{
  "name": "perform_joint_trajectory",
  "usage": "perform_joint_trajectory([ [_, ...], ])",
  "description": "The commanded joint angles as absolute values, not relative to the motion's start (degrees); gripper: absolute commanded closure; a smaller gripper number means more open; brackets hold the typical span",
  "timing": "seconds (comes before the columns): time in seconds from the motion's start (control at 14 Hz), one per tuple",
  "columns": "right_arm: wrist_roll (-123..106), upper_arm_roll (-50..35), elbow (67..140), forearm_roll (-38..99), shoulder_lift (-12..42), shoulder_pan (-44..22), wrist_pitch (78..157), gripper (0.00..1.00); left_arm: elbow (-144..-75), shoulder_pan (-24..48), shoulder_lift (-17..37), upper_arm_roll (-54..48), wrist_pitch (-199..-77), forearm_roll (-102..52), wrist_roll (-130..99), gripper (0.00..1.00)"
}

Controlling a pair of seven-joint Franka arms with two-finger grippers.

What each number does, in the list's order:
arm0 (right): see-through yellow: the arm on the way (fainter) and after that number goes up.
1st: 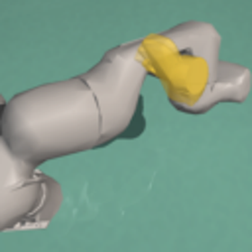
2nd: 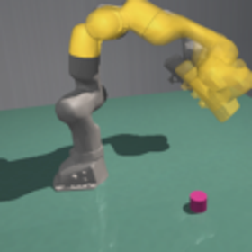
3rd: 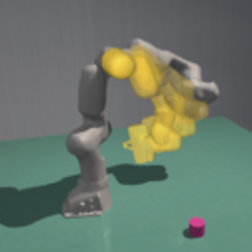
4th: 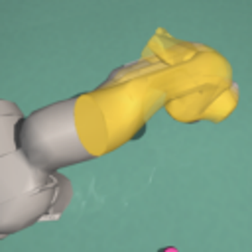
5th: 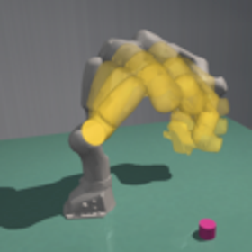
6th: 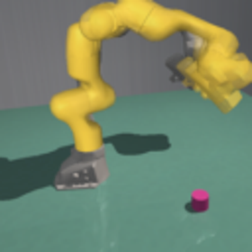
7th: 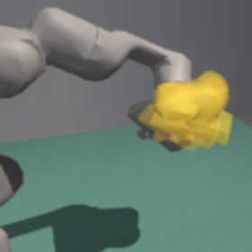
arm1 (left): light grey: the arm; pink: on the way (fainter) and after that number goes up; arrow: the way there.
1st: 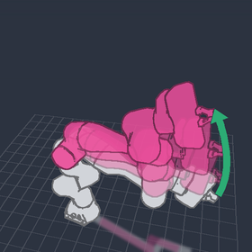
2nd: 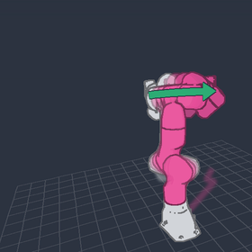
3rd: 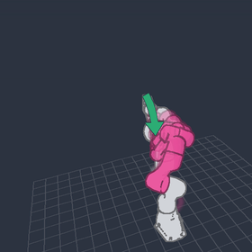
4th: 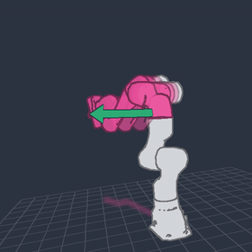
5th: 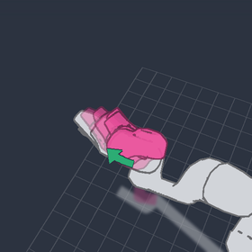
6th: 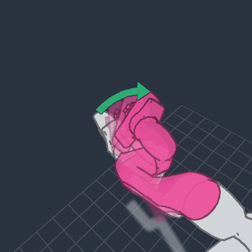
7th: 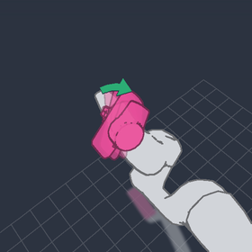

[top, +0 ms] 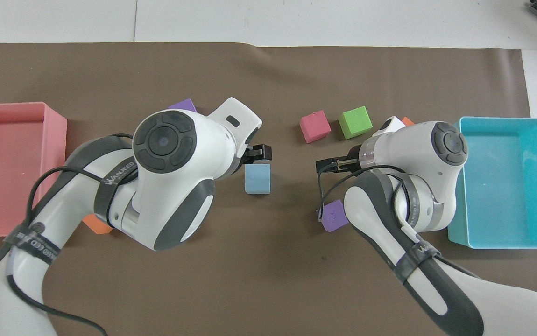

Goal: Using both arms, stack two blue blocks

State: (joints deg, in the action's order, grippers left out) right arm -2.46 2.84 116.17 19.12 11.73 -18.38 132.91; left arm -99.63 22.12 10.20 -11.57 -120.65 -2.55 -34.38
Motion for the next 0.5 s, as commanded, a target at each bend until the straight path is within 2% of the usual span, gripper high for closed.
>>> perform_joint_trajectory([
  [0.0,3.8,2.4,112.4,10.0,8.6,-14.3,123.6,0.00,-100.3,16.3,4.6,-11.5,-111.5,-3.2,-32.7,0.00],
  [0.21,8.2,2.5,104.2,9.1,8.4,-9.9,108.0,0.00,-100.3,10.7,0.8,-11.1,-106.8,-2.8,-24.5,0.00],
  [0.43,9.8,2.7,102.1,8.1,5.4,-4.7,100.6,0.00,-100.3,4.7,-3.9,-10.6,-97.2,-2.8,-18.5,0.00],
])
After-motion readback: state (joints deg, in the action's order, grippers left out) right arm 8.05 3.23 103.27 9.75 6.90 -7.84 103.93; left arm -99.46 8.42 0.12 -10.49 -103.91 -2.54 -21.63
